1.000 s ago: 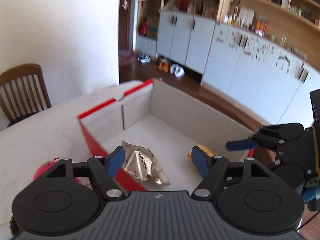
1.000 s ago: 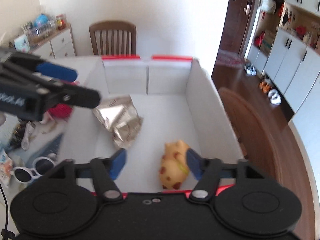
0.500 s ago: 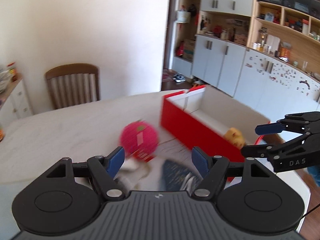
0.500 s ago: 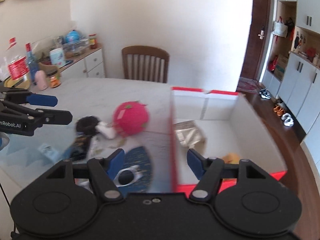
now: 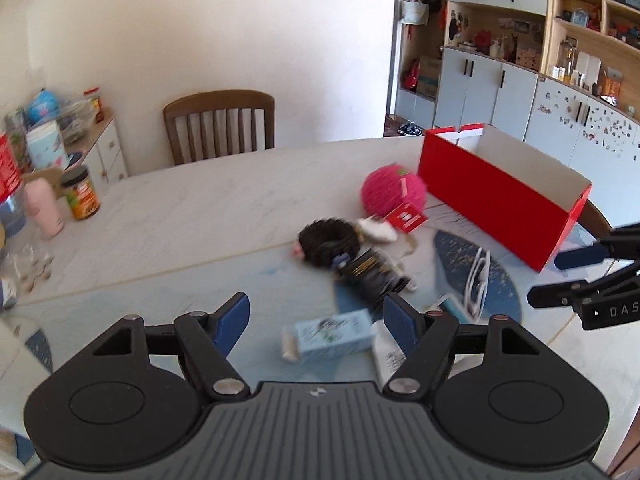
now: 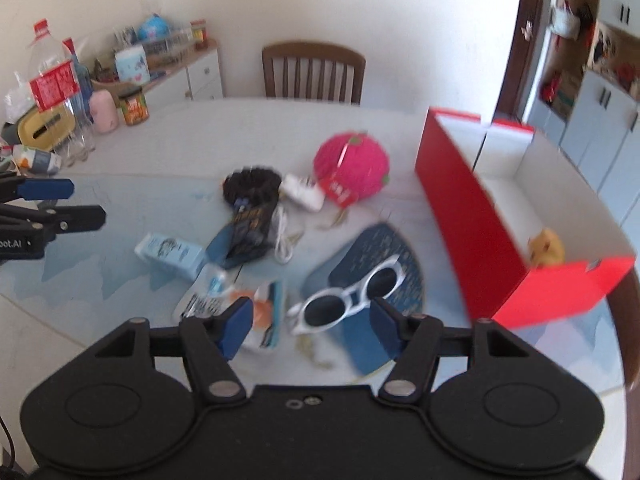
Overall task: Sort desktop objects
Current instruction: 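Withdraw both tools from the box back over the table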
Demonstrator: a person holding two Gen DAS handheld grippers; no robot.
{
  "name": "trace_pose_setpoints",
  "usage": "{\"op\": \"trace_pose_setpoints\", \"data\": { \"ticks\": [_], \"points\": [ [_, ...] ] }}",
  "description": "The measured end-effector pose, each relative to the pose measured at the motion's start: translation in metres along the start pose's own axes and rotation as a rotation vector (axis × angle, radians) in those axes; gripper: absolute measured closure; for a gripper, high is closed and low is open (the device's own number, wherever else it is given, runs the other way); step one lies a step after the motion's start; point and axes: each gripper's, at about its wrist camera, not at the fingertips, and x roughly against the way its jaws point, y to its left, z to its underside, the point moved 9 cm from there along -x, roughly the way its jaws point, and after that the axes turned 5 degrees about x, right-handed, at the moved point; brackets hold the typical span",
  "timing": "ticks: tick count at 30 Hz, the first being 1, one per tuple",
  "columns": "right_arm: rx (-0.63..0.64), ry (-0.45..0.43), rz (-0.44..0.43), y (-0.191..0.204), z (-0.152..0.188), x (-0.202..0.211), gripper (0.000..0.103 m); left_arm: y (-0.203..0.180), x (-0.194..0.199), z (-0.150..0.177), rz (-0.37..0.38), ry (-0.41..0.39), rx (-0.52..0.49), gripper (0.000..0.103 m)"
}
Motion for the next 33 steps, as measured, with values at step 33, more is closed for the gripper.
{"op": "trace_pose_setpoints", "data": {
  "ticks": [33],
  "points": [
    [0.189, 0.114, 0.071, 0.068, -0.009, -0.035, 0.0, 0.004, -0.023, 0.053, 0.152, -0.056, -0.002, 0.03]
  ]
}}
